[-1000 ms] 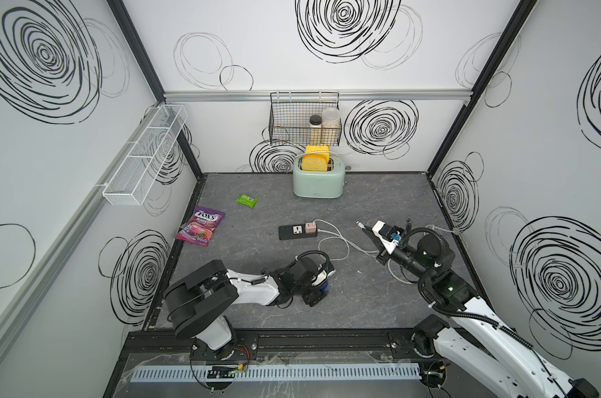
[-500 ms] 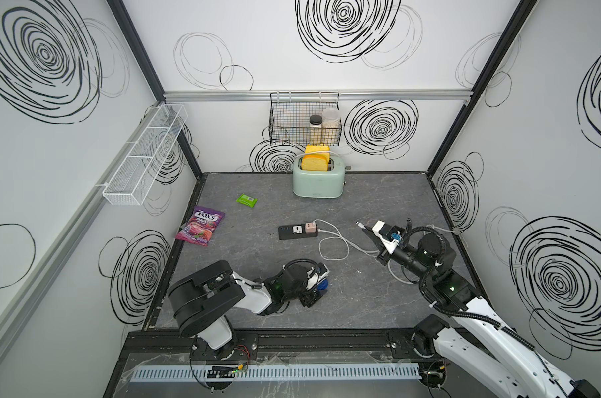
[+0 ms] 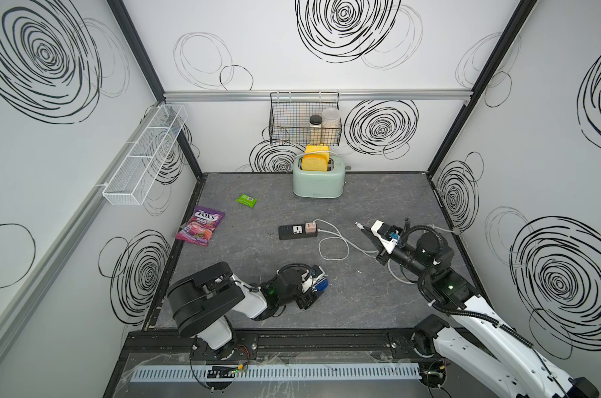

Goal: Charge the electric shaver
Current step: Pick up the electric shaver from the center of the board.

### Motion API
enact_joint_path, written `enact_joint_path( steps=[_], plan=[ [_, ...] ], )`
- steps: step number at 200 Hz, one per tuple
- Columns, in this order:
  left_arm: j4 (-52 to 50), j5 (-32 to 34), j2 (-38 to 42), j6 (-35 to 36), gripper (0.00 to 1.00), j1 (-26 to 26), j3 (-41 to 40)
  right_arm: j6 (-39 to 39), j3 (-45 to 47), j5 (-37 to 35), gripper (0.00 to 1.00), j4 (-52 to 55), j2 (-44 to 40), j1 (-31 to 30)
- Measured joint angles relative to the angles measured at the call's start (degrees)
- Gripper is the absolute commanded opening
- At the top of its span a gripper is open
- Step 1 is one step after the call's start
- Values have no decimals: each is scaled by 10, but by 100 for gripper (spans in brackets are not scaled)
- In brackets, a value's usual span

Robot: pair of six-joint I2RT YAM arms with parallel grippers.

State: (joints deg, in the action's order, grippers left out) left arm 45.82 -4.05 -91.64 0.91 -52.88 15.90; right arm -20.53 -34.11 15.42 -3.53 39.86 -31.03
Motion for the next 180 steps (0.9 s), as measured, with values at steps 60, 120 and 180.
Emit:
enact_joint_path(
  steps=[60,120,180],
  plan=[
    [-3,-14,-18,10,62,0,21,0,0,0,0,0,0,0],
    [-2,-22,-18,12,0,3,20,0,0,0,0,0,0,0],
    [-97,-79,134,28,0,59,24,0,-24,23,0,47,36,0]
  ],
)
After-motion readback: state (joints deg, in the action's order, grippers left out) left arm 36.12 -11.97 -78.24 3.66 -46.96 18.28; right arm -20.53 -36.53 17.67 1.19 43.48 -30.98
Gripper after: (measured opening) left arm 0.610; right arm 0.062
